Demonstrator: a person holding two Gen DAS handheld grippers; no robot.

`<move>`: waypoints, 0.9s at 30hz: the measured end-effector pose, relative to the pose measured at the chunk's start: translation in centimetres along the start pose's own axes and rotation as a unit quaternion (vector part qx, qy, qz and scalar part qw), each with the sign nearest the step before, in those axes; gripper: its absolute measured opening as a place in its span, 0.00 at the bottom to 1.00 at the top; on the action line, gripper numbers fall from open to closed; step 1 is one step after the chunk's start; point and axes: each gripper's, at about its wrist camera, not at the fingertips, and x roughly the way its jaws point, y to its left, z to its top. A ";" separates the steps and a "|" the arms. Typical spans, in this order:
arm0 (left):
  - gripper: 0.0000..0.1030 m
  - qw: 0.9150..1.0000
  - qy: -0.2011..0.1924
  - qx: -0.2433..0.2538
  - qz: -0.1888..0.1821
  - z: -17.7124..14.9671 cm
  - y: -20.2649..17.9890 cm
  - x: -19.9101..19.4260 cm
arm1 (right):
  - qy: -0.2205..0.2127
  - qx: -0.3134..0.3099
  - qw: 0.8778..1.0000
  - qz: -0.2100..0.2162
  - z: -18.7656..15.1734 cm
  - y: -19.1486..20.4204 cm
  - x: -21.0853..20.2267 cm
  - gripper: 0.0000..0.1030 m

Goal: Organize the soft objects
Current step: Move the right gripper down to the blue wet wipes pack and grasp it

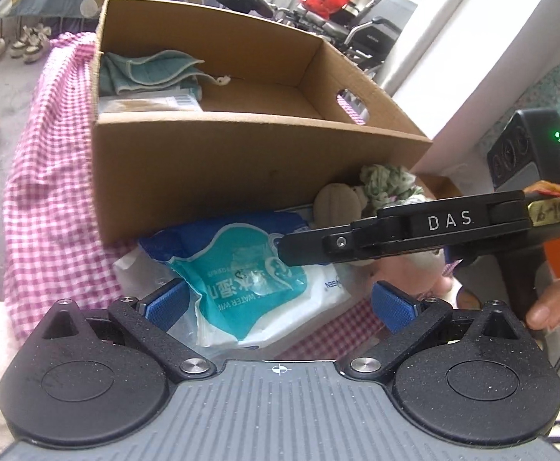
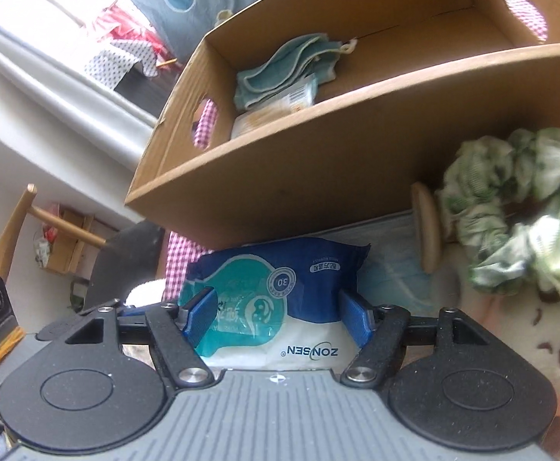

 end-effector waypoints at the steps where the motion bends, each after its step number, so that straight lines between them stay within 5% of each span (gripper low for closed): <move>1: 0.98 1.000 -0.001 0.003 0.005 -0.2 0.0 -0.2 | 0.000 -0.003 1.000 -0.001 -0.1 0.1 0.1 0.70; 9: 0.89 0.998 0.000 0.031 0.061 -0.8 -0.2 1.1 | -0.037 -0.038 0.996 -0.069 -0.3 0.9 -0.9 0.70; 18: 0.89 0.995 0.014 0.061 0.073 -1.1 -0.7 2.2 | -0.001 -0.023 0.998 -0.062 -0.8 0.4 1.0 0.69; 27: 0.89 0.994 0.017 0.071 0.078 -1.3 -1.8 2.3 | -0.014 -0.034 0.998 -0.059 -1.4 1.1 1.4 0.59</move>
